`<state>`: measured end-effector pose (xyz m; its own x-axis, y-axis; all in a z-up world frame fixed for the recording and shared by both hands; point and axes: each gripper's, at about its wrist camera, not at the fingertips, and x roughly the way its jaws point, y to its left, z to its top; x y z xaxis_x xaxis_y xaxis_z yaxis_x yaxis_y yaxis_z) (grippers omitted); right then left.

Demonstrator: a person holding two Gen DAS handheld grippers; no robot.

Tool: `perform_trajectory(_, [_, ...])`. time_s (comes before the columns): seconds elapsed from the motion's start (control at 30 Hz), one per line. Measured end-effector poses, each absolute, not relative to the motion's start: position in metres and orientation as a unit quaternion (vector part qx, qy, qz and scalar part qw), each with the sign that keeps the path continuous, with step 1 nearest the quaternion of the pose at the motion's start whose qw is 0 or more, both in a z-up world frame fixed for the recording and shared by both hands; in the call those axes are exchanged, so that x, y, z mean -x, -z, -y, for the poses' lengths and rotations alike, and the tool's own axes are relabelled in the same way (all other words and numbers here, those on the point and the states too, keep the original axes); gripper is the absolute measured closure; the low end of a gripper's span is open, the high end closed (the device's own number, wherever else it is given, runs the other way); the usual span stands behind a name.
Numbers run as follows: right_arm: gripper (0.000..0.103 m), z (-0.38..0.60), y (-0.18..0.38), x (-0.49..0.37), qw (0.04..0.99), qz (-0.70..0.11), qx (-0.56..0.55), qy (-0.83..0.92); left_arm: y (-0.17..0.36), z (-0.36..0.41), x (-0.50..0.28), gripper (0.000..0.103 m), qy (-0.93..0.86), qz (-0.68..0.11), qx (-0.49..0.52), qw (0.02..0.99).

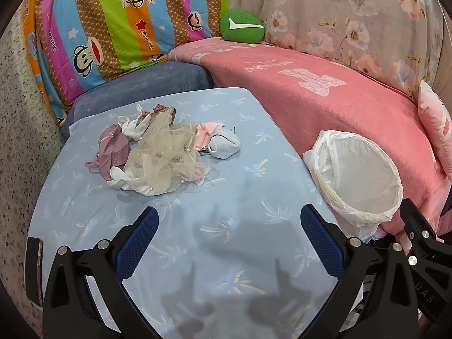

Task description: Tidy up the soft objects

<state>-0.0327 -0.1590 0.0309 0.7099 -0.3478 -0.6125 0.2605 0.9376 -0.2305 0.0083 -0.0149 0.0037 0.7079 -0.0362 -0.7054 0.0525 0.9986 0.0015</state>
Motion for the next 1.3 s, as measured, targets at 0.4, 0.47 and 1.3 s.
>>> perform_trajectory(0.4, [0.006,0.158,-0.031,0.032,0.922,-0.342,0.064,0.168,-0.004,0.01,-0.011,0.007,0.029,-0.386,0.001,0.922])
perform_trajectory(0.47, [0.006,0.158,-0.031,0.032,0.922,-0.342,0.064,0.168,-0.004,0.009,-0.011,0.007,0.028,-0.386,0.002,0.922])
perform_trajectory(1.3, [0.006,0.147,-0.034,0.031,0.923,-0.339,0.072,0.169,-0.008,-0.002,-0.012,0.007,0.037,-0.379,0.014,0.924])
